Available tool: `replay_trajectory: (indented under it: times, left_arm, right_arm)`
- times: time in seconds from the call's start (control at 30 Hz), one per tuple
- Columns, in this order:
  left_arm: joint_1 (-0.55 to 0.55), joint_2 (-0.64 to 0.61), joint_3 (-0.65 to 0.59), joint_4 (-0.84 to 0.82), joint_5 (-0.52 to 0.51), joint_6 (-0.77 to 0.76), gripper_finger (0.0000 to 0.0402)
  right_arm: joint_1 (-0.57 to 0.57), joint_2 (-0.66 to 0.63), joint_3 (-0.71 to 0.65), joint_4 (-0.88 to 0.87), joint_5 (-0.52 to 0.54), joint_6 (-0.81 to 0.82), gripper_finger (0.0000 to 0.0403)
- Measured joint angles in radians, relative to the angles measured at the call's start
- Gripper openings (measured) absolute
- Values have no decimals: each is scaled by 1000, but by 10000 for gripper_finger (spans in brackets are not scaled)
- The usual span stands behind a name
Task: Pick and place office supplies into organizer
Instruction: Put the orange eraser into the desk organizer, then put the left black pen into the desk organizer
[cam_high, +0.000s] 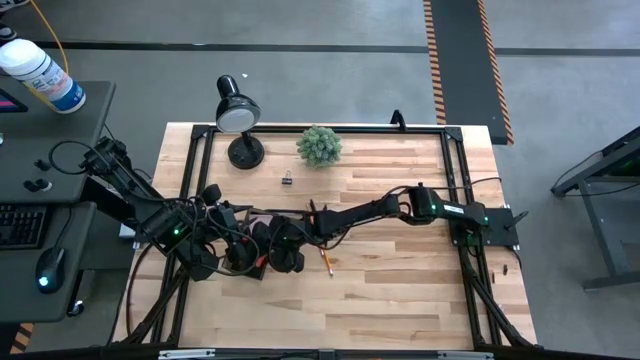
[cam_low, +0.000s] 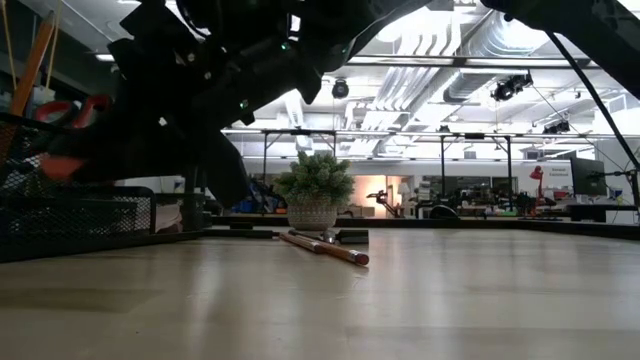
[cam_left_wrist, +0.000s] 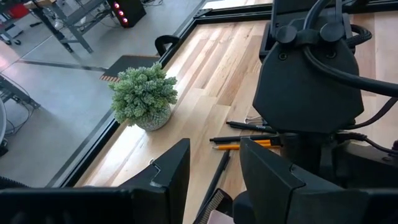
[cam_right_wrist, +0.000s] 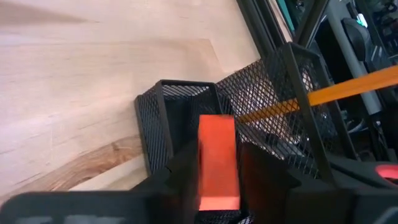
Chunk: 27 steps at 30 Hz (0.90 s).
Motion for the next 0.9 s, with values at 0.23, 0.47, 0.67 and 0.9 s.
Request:
replay_trajectory:
  times: [0.23,0.47,0.67,0.9]
  left_arm:
    - [0,0,0,0,0,0,129]
    - [0,0,0,0,0,0,129]
    - [0,0,0,-1,4,0,129]
    - [0,0,0,-1,3,0,129]
  right_arm:
    - [0,0,0,6,3,6,169]
    - [14,-25,1,-66,133,8,172]
    - [22,-49,3,-305,174,34,155]
    - [20,-81,1,-498,359,84,140]
